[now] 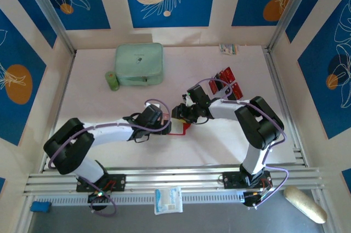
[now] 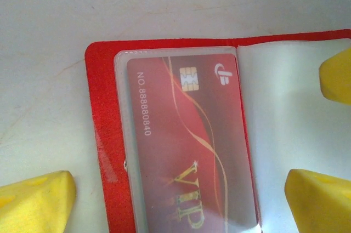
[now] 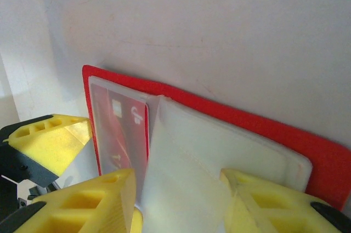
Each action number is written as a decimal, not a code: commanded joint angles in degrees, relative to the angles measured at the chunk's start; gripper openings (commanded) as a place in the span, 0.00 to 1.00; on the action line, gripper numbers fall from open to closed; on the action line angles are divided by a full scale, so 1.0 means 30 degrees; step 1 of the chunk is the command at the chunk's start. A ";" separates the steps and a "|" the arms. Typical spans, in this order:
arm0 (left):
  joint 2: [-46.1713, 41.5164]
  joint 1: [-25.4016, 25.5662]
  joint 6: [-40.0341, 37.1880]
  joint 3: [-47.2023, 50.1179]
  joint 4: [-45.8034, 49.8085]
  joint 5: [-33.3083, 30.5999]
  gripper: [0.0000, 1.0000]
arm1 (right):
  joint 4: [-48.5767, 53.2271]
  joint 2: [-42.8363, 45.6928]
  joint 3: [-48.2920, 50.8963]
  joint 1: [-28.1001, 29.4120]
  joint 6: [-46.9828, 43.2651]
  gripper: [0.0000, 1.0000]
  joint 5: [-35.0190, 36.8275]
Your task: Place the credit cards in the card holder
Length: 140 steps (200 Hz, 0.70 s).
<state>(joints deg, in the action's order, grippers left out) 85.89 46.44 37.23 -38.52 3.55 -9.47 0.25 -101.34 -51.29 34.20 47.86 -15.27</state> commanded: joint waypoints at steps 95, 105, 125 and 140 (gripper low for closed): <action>-0.5080 -0.0153 -0.0018 0.0759 0.2139 -0.1626 0.99 | 0.1059 -0.0413 -0.3310 0.1628 0.0926 0.50 -0.0693; -0.5482 -0.0227 -0.0044 0.0878 0.2235 -0.1726 0.99 | 0.1015 -0.0886 -0.3700 0.1798 0.1045 0.50 -0.0708; -0.6114 -0.0328 -0.0037 0.1106 0.2404 -0.1915 1.00 | 0.1006 -0.1879 -0.4540 0.2090 0.1227 0.50 -0.0653; -0.6511 -0.0384 -0.0048 0.1279 0.2467 -0.2005 1.00 | 0.1010 -0.2587 -0.5165 0.2310 0.1293 0.50 -0.0628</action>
<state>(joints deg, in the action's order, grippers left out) 68.45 45.93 37.21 -35.83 8.93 -13.80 2.15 -105.84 -63.77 40.01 50.59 -15.94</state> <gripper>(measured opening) 0.996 0.500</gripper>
